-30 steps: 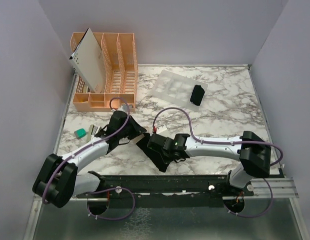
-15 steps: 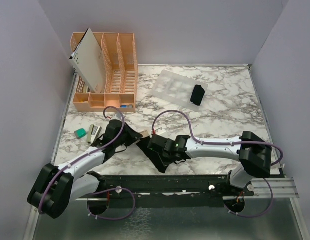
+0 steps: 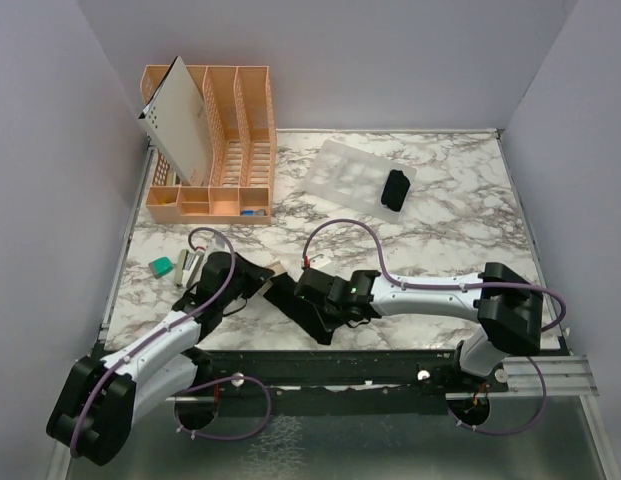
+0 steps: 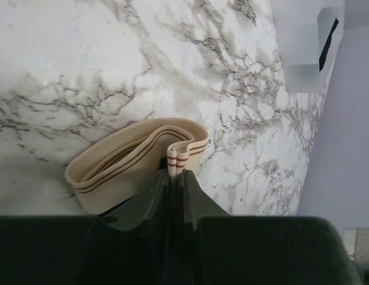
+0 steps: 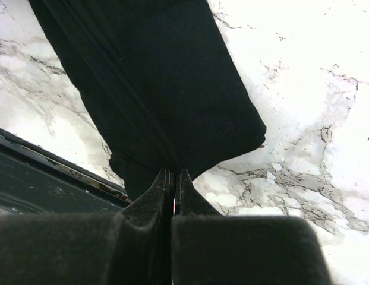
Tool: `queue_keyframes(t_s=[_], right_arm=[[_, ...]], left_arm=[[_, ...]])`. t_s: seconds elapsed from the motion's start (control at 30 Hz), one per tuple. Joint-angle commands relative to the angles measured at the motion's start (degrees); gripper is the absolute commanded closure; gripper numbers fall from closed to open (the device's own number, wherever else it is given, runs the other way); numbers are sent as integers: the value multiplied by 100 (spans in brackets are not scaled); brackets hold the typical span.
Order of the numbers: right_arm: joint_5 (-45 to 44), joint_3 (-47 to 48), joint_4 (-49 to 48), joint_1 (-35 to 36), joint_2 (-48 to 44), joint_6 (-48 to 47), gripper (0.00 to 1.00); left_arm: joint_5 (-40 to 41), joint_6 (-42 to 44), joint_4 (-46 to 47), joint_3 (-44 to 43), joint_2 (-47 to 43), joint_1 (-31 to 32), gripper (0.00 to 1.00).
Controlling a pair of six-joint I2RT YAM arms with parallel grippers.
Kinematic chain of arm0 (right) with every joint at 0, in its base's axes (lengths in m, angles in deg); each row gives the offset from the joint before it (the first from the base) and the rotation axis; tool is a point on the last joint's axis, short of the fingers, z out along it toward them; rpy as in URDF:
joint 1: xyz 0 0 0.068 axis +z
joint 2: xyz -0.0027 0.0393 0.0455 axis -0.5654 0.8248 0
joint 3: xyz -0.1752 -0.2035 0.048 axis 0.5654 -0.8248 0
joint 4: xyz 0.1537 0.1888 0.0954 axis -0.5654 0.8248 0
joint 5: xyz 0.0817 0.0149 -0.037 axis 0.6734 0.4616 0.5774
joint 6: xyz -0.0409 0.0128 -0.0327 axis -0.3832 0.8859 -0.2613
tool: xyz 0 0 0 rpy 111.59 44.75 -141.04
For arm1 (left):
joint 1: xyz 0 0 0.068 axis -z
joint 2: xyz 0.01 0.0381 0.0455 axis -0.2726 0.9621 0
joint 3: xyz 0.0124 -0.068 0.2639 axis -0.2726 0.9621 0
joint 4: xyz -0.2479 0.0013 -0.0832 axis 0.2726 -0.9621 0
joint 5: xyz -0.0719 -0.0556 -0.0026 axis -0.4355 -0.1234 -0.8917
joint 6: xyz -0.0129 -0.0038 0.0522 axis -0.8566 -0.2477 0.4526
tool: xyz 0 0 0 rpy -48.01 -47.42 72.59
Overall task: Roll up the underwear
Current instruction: Fold the underwear at the center of the board.
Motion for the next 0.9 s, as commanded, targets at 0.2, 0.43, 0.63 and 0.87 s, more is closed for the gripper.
queue_keyframes(t_s=[0.2,0.43,0.63,0.87], right_arm=[[116,7,-93,43,208,-80,100],[328,8,-127,40,402,-317,100],[424,-95,-210,43,391,-469,99],[409,-14,-125,42,598,-508,98]], left_arm=[[752,-503,-849,553,-1461,-58,85],[799,-517,-1482,522,-1461,-58,79],[768,-589,-2290,418,-1348,-58,84],[877,-760,-2454,755,-1647,-58,78]])
